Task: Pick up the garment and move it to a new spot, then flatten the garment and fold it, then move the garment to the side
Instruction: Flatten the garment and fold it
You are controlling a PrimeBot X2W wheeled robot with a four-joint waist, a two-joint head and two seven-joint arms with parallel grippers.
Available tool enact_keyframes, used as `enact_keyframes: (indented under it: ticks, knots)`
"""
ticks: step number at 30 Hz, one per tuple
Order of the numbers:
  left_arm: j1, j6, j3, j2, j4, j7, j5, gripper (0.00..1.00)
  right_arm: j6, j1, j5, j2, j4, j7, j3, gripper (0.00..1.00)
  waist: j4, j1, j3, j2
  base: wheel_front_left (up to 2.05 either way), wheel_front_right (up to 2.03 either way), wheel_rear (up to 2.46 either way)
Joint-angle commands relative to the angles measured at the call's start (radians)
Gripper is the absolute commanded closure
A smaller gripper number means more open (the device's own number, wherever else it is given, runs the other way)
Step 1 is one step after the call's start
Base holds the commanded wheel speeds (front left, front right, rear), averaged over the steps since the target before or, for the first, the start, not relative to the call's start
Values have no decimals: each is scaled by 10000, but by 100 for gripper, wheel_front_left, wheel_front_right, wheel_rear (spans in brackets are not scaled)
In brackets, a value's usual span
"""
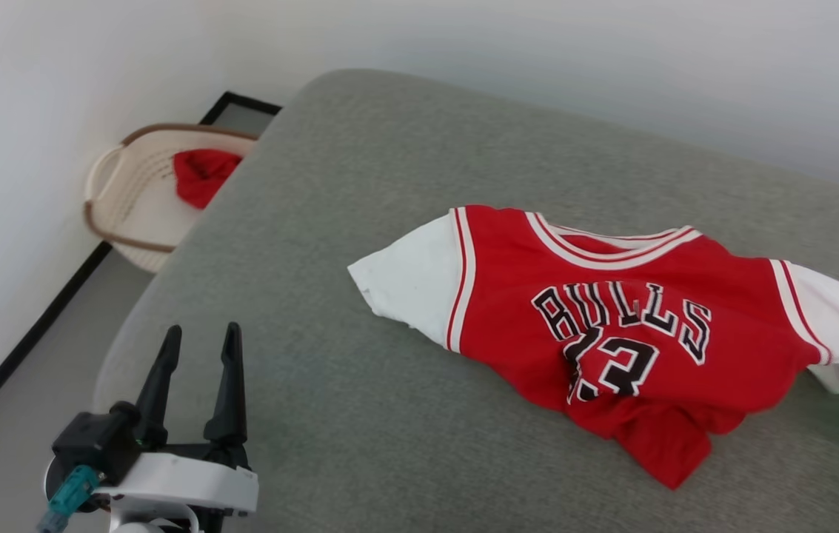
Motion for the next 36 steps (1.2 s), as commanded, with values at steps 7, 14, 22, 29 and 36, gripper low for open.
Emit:
enact_keyframes:
  ticks: [7, 14, 22, 29, 36]
  knots:
    - [187, -79, 69, 21, 13, 2, 96, 0, -10, 789, -171, -250, -771, 496, -845, 100, -897, 0, -372, 0, 0, 0, 0]
    - [332, -91, 93, 40, -42, 1, 189, 0, -10, 1872, -283, -243, -1300, 915, -1940, 100, -1424, 0, -485, 0, 0, 0, 0]
    - [341, -101, -34, 133, 41, 1, 150, 0, -10, 2313, -375, 16, -830, 698, -2568, 73, -1873, 0, -539, 0, 0, 0, 0]
    - [480, -107, -106, 373, 161, 1, 55, 0, -10, 2072, -360, 256, -551, 600, -2206, 0, -2322, 0, -838, 0, 0, 0, 0]
    - [580, -108, -233, 760, 137, 130, -168, 0, -10, 2412, -207, 661, -1801, -149, -1820, 0, -2938, 0, -1225, 0, 0, 0, 0]
